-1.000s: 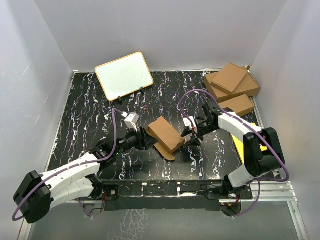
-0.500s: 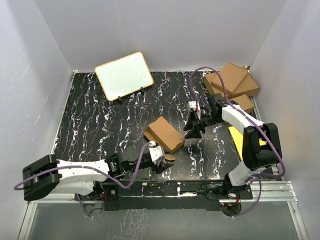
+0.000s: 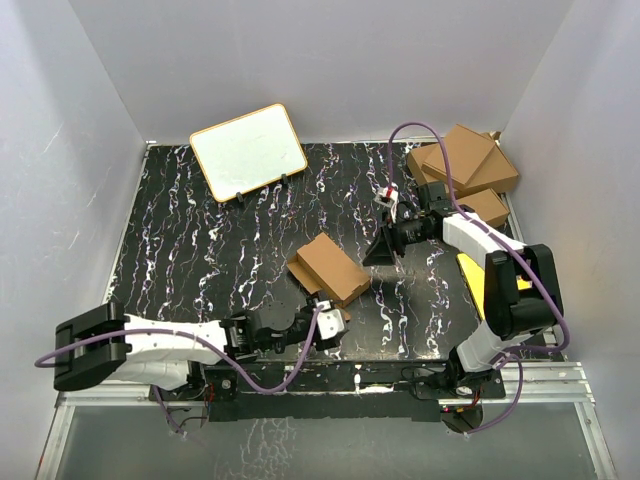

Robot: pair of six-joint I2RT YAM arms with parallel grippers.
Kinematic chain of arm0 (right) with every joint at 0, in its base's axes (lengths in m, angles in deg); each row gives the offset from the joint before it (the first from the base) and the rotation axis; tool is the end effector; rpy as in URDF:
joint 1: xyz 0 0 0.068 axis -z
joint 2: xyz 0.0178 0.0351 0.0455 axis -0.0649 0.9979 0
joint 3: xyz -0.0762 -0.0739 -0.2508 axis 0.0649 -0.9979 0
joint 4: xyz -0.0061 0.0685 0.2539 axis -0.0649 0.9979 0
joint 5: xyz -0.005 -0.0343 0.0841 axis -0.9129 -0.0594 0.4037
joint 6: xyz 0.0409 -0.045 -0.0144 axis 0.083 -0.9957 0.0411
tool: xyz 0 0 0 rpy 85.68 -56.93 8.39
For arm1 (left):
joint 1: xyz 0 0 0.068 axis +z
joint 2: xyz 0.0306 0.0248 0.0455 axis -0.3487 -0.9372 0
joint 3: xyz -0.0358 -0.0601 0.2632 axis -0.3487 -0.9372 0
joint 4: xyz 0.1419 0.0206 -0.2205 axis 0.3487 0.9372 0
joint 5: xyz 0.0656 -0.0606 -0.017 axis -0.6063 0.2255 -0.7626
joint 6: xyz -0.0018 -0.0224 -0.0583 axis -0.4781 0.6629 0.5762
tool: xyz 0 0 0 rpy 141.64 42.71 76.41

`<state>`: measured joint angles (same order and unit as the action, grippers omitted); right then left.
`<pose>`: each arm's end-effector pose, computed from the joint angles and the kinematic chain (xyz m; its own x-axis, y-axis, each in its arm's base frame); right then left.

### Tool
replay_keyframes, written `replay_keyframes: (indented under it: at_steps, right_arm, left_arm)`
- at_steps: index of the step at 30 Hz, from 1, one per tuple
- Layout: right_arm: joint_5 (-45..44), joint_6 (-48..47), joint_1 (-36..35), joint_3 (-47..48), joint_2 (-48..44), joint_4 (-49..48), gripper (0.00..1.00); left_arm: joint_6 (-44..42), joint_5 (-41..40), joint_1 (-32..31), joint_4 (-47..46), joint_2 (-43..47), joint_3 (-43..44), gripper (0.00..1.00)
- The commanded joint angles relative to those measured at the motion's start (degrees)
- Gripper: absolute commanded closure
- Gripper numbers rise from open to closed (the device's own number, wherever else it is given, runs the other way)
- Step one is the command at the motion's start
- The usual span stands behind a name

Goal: Fold the paper box

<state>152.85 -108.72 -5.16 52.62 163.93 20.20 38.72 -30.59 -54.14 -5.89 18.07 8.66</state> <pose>0.2944 0.0897 0.2009 -0.5881 -0.2888 -0.7555 -0.8082 0.2458 0.5352 0.0717 -0.2482 0.2032 0.2307 0.2150 -0.9490 0.9177 0.2761 0.2856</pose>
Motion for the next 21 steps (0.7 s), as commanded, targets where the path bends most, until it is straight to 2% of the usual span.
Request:
replay_keyframes:
  at_steps: [1,4,7,11,17,21]
  right_arm:
    - [1.1,1.4,0.1,2.0,1.0,-1.4,0.47]
    - [1.0,1.2,0.2,2.0,0.5,-1.3,0.47]
    - [0.5,1.2,0.2,1.9,0.4,-1.6,0.47]
    - [0.3,1.1,0.3,1.8,0.2,-1.6,0.47]
    - [1.7,1.6,0.2,2.1,1.0,-2.8,0.47]
    - [1.5,1.4,0.1,2.8,2.3,-2.1,0.48]
  left_arm:
    - [-1.7,-3.5,-0.3,3.4,4.7,1.4,0.30]
    - [0.0,-4.4,-0.3,-1.4,5.5,-1.6,0.16]
    - [-0.8,-4.0,-0.3,-0.8,4.2,-2.0,0.15]
    - [-1.6,-2.8,-0.3,0.9,1.0,-1.1,0.23]
    - [-2.9,-5.2,-0.3,-5.7,-3.6,-3.7,0.39]
    - [-4.1,-5.2,-0.2,-9.5,-7.2,-4.5,0.44]
